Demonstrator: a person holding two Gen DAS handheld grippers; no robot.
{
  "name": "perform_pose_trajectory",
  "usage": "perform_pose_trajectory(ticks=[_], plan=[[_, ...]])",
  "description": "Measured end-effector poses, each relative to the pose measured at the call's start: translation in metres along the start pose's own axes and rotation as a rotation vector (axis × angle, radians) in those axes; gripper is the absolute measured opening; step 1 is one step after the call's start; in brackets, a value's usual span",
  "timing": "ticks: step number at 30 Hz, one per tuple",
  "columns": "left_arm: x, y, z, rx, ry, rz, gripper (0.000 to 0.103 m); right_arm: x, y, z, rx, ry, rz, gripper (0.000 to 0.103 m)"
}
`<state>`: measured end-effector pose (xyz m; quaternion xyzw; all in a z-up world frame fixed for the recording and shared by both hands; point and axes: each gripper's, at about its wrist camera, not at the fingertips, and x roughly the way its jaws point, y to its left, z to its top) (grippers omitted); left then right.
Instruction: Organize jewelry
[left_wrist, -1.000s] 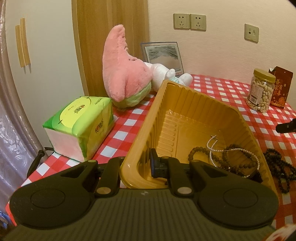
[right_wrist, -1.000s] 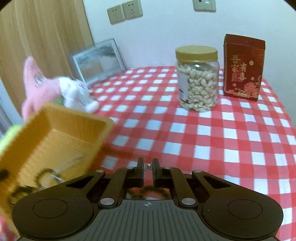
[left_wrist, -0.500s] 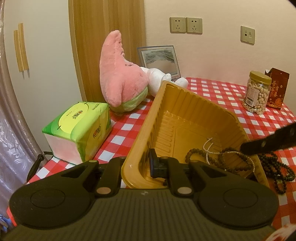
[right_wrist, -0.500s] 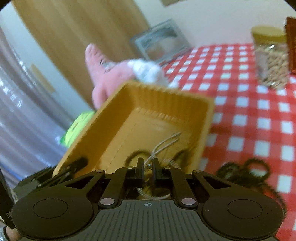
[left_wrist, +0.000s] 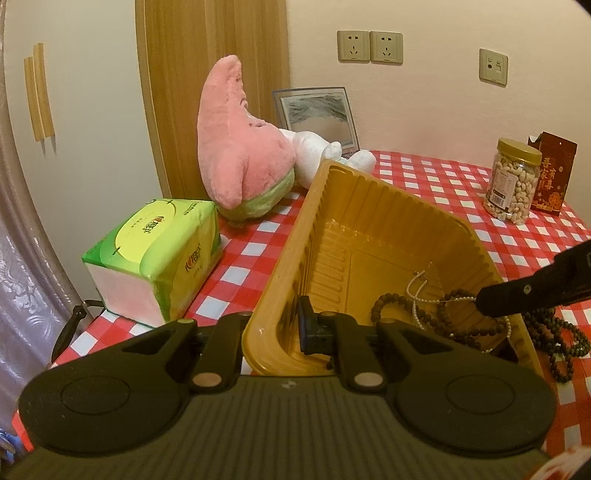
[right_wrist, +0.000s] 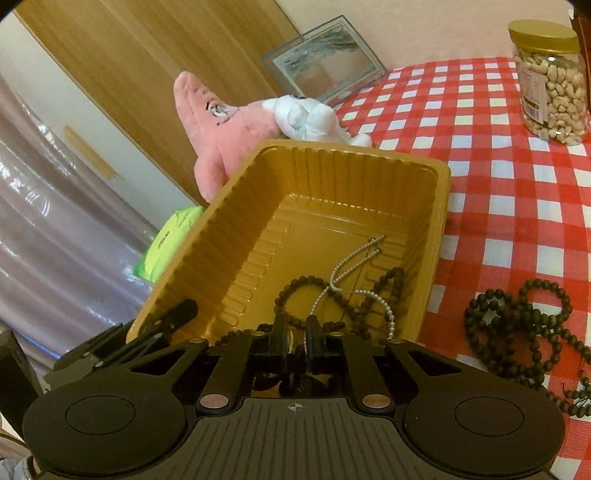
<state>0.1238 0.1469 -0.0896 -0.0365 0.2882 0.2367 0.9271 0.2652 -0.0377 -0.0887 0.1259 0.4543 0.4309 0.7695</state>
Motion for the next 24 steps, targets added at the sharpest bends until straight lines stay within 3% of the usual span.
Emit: perform_pose_trajectory(ticks=[17, 24], plan=[[0.0, 0.0, 0.0, 0.002, 0.002, 0.003, 0.011, -0.039, -0.009, 0.0, -0.012, -0.113, -0.12, 0.051], [0.0, -0.002, 0.0, 0.011, -0.001, 0.009, 0.011, -0.063, -0.026, -0.011, -0.008, -0.134, -0.195, 0.057]])
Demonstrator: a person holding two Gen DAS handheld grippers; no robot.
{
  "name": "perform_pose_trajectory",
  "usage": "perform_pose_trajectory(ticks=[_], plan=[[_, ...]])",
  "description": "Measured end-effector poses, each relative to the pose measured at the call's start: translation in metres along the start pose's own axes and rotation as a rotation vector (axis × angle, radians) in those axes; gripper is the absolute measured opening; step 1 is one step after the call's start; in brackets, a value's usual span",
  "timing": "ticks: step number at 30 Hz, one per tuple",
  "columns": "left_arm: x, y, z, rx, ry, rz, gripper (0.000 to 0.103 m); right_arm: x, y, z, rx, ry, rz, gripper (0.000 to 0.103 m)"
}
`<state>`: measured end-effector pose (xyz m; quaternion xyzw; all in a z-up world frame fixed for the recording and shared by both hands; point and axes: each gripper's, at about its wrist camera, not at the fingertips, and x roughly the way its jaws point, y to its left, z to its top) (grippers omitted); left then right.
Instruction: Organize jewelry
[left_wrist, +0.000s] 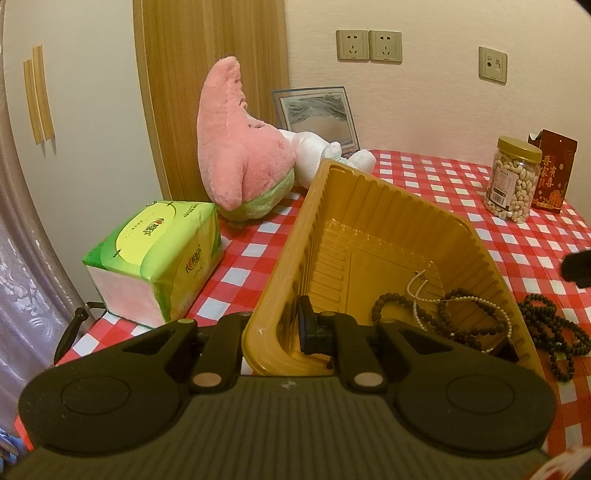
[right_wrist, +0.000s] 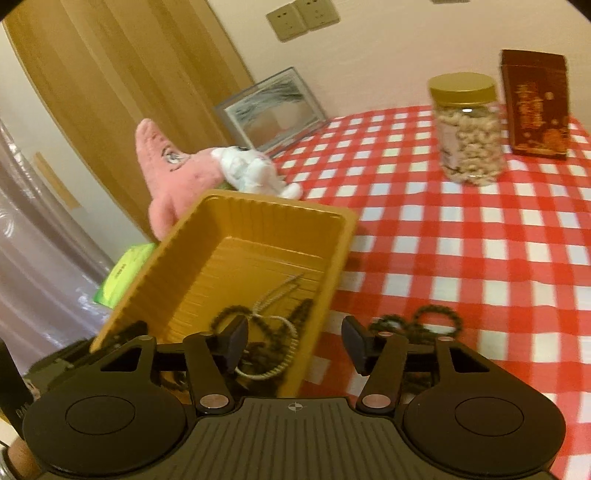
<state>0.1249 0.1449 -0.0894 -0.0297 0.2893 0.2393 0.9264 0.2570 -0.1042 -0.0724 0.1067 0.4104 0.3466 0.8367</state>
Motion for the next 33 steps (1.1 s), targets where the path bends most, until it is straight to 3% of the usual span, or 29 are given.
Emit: perform_pose_trajectory(ticks=[16, 24, 33], plan=[[0.0, -0.002, 0.001, 0.014, 0.005, 0.009, 0.011, -0.029, -0.098, -0.041, 0.068, 0.069, -0.261, 0.068], [0.002, -0.001, 0.0, 0.015, 0.009, 0.011, 0.011, -0.011, -0.113, -0.039, 0.044, 0.062, -0.228, 0.079], [0.003, -0.001, -0.001, 0.011, 0.013, 0.012, 0.012, 0.031, -0.094, -0.037, -0.123, 0.062, -0.155, 0.083]])
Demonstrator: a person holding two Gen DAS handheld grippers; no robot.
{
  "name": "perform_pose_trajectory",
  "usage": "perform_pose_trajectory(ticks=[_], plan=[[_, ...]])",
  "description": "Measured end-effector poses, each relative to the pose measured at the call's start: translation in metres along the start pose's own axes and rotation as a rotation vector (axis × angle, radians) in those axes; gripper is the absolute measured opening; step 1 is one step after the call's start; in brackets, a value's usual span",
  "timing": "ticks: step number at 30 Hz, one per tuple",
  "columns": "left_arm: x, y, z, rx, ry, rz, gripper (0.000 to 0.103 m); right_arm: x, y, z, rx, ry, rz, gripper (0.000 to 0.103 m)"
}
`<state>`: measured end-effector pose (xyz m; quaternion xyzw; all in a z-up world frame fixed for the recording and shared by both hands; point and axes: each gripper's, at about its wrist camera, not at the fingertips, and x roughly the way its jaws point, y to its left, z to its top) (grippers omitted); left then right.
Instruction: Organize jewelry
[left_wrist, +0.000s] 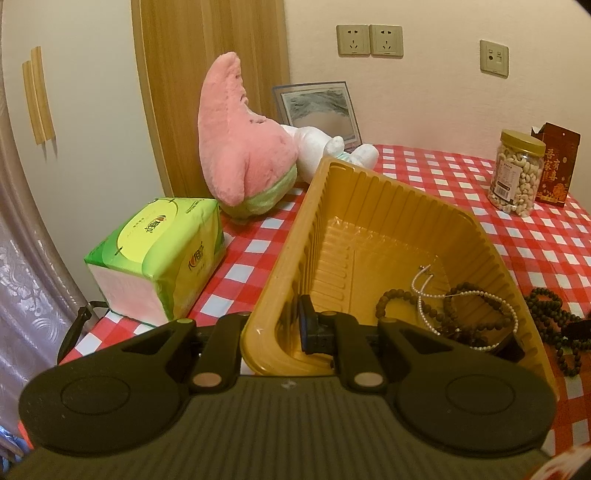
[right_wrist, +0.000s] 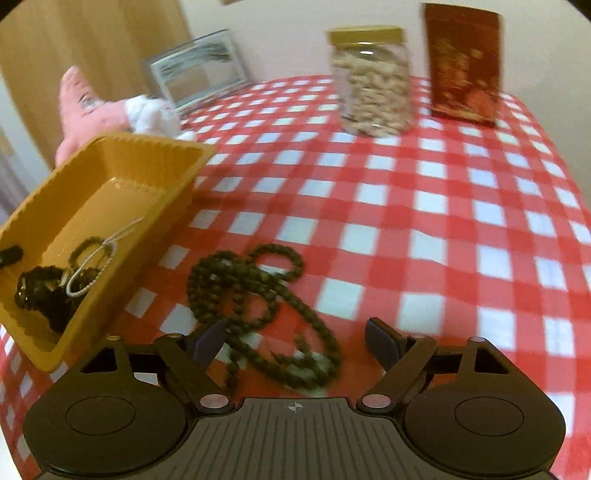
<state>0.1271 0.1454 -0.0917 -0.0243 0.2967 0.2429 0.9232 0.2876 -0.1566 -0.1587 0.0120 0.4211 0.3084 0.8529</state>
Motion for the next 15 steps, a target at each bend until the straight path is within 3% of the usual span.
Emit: perform_pose_trajectory(ticks=[7, 12, 15], plan=[[0.0, 0.0, 0.0, -0.004, 0.003, 0.001, 0.012, 0.025, 0.036, 0.004, -0.154, 0.009, 0.004, 0.084], [0.001, 0.0, 0.0, -0.005, 0.004, 0.003, 0.012, 0.036, 0.052, -0.002, -0.237, -0.008, -0.047, 0.083], [0.001, 0.0, 0.0, -0.005, 0.004, 0.003, 0.012, 0.037, 0.052, -0.002, -0.237, -0.027, -0.051, 0.072]])
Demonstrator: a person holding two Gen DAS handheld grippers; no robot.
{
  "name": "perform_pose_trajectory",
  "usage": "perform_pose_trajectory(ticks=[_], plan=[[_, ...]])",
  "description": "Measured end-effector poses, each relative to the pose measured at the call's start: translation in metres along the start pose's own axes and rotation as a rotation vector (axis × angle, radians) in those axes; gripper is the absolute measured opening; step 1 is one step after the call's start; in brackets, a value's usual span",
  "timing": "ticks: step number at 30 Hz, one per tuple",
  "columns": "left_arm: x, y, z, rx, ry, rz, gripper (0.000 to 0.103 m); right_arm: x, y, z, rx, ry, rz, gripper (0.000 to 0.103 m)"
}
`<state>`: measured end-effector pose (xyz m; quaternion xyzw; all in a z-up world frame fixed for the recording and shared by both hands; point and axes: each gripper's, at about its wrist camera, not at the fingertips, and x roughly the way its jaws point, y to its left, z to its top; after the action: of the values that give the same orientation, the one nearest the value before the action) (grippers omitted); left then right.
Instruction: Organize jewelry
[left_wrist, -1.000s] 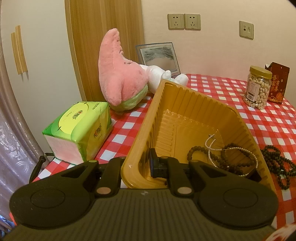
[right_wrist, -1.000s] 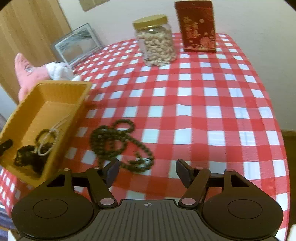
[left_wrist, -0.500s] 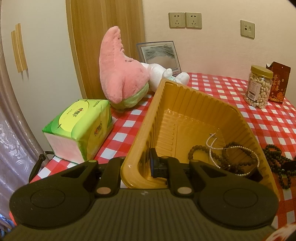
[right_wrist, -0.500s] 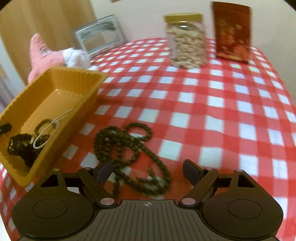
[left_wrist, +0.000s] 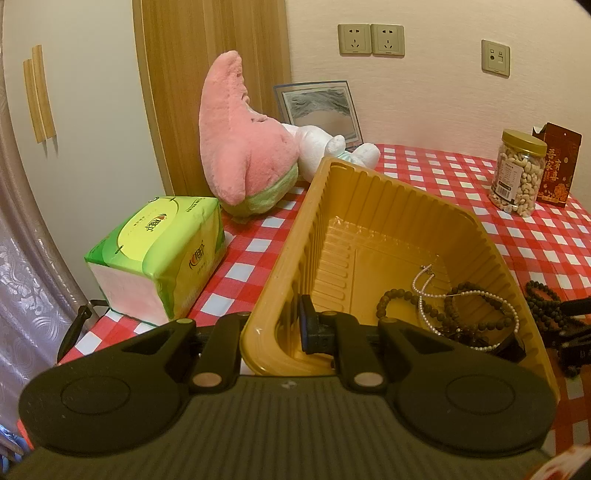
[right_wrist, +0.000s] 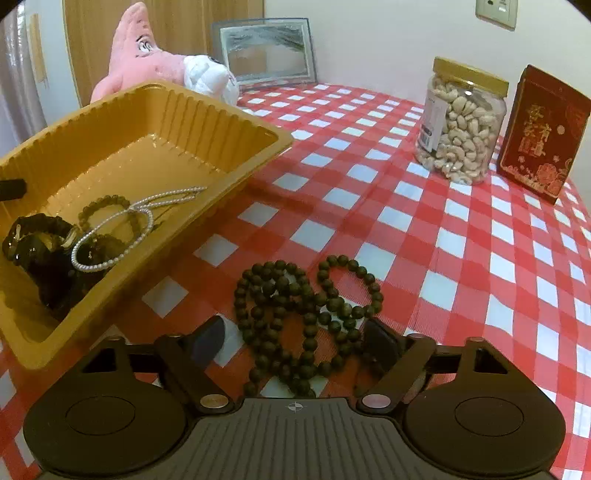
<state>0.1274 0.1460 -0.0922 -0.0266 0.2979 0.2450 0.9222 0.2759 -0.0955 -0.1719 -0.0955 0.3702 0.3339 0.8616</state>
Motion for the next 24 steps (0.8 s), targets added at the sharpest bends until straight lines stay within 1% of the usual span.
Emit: perform_pose_trajectory(ticks=[2, 3, 5, 6, 8, 9, 10, 11, 19, 24], plan=[[0.0, 0.0, 0.0, -0.002, 0.001, -0.001, 0.012, 0.0, -0.001, 0.001, -0.006, -0.003, 0.0, 0.06], [0.0, 0.0, 0.0, -0.001, 0.001, 0.0, 0.012, -0.001, -0.001, 0.001, -0.01, -0.003, 0.005, 0.057], [0.0, 0.0, 0.0, 0.001, 0.001, 0.001, 0.012, -0.003, 0.0, 0.003, -0.023, -0.002, 0.013, 0.041], [0.0, 0.0, 0.0, 0.0, 0.001, 0.001, 0.012, -0.003, 0.0, 0.003, -0.028, 0.0, 0.02, 0.038], [0.0, 0.0, 0.0, 0.001, 0.001, 0.001, 0.012, -0.005, 0.003, 0.003, -0.043, 0.006, 0.031, 0.025], [0.0, 0.0, 0.0, 0.002, 0.0, 0.001, 0.012, -0.006, 0.004, 0.004, -0.048, 0.01, 0.036, 0.022], [0.0, 0.0, 0.0, 0.002, 0.0, 0.001, 0.012, -0.006, 0.004, 0.004, -0.052, 0.014, 0.038, 0.017], [0.0, 0.0, 0.0, 0.002, 0.0, 0.001, 0.012, -0.007, 0.005, 0.004, -0.058, 0.018, 0.037, 0.014], [-0.001, 0.0, 0.0, 0.005, -0.003, 0.001, 0.012, -0.014, 0.005, 0.002, -0.041, 0.056, 0.047, 0.014], [-0.001, 0.0, 0.0, 0.005, -0.005, 0.001, 0.012, -0.03, 0.003, 0.005, -0.012, 0.04, 0.053, 0.014]])
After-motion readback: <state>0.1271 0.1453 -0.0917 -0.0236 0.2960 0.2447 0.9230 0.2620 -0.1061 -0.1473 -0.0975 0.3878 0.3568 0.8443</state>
